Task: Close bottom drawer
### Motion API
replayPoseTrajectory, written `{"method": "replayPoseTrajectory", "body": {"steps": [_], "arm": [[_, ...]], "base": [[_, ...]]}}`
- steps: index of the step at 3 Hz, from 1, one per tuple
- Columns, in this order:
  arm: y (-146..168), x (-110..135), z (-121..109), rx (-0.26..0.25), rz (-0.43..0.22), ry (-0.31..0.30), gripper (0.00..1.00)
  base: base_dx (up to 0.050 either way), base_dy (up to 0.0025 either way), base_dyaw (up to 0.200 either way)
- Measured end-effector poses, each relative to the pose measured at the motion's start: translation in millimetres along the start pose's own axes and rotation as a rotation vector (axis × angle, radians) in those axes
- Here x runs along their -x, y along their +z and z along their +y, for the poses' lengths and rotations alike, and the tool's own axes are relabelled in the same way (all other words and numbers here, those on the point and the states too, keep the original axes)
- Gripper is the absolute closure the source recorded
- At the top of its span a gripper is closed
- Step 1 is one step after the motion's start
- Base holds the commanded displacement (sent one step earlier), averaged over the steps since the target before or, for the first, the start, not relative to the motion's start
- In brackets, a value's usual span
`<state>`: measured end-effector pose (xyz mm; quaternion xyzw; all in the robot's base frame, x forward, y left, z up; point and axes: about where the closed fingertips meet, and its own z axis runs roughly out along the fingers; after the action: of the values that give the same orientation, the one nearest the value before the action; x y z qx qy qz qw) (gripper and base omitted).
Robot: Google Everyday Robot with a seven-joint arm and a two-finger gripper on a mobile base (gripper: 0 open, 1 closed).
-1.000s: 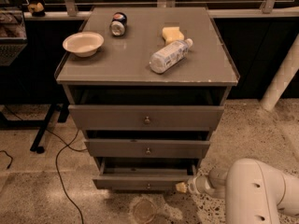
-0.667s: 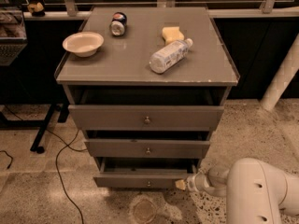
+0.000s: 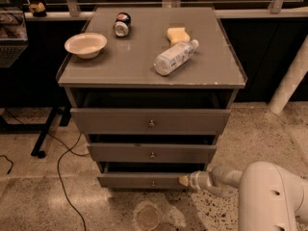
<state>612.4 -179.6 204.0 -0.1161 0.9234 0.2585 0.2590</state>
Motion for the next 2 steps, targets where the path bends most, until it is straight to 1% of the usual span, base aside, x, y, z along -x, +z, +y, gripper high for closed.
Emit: {"method": "replayPoseTrajectory", "body": {"steps": [1,2], "arm": [[0.4,-0.1,0.0,-0.001,0.0,0.0,1.0],[-1.1,-14.4,-2.8,-0.002,0.003,0.025,1.0]], "base": [[0.0,0.0,0.0],[0.0,0.0,0.0]]}}
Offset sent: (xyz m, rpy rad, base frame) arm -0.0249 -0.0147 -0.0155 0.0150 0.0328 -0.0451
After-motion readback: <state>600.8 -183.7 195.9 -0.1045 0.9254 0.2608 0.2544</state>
